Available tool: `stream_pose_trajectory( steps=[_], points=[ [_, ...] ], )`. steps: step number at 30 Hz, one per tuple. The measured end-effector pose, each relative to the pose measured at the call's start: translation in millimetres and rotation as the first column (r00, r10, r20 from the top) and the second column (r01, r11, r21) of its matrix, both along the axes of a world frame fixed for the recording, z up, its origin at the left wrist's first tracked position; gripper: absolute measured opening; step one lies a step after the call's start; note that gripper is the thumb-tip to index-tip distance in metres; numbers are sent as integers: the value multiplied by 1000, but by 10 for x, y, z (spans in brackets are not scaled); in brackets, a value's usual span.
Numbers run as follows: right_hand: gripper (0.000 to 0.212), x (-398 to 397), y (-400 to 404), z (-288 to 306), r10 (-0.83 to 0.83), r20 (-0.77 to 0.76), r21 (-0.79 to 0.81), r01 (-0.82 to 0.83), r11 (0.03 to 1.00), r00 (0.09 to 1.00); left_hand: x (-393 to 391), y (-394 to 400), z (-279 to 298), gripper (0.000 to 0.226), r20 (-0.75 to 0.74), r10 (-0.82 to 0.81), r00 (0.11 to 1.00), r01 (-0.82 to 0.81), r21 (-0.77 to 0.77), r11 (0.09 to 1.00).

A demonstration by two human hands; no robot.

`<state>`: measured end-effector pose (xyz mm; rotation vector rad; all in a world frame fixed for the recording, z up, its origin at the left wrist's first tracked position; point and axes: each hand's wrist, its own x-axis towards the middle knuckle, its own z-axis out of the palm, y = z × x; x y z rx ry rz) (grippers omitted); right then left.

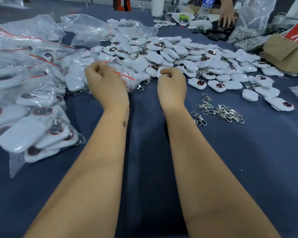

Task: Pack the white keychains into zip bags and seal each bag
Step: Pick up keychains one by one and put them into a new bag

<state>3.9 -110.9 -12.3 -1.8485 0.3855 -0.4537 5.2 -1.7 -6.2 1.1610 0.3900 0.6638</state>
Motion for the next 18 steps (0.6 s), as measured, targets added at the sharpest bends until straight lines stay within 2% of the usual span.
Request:
stream_pose_trajectory(
  steps=[2, 4, 6, 7, 9, 10, 12, 14, 16, 18],
  points=[
    [34, 98, 12, 52, -34, -29, -134, 30, 991, 999, 8, 106, 76, 16, 43, 97, 994, -81, -286, 955],
    [40, 223, 43, 123, -56, -38, -244, 45, 969, 998, -32, 157, 147, 14, 115, 274, 955, -227, -309, 923],
    [46, 376, 99, 192, -47, -45, -321, 30, 947, 998, -62, 169, 182, 10, 244, 408, 880, -359, -223, 907],
    [50, 456, 140, 212, -22, -49, -352, 3, 936, 999, -62, 179, 185, 9, 316, 415, 853, -381, -165, 910],
    [59, 609, 225, 210, 93, -97, -380, -123, 917, 991, -21, 205, 131, 9, 407, 355, 842, -406, 44, 913],
    [62, 680, 259, 186, 161, -158, -400, -212, 892, 974, 5, 205, 92, 10, 405, 310, 860, -408, 183, 894],
    [67, 763, 293, 97, 224, -337, -559, -385, 734, 915, 61, 177, 5, 19, 330, 174, 928, -316, 448, 836],
    [76, 783, 272, -6, 175, -409, -714, -434, 550, 896, 88, 120, -63, 19, 109, 7, 994, -77, 654, 752],
    [76, 740, 225, -78, 138, -367, -775, -384, 501, 920, 122, 87, -128, 11, -101, -33, 994, 99, 773, 627],
    [70, 672, 156, -127, 148, -324, -779, -352, 519, 935, 125, 92, -146, 8, -163, -4, 987, 137, 815, 564]
  ],
)
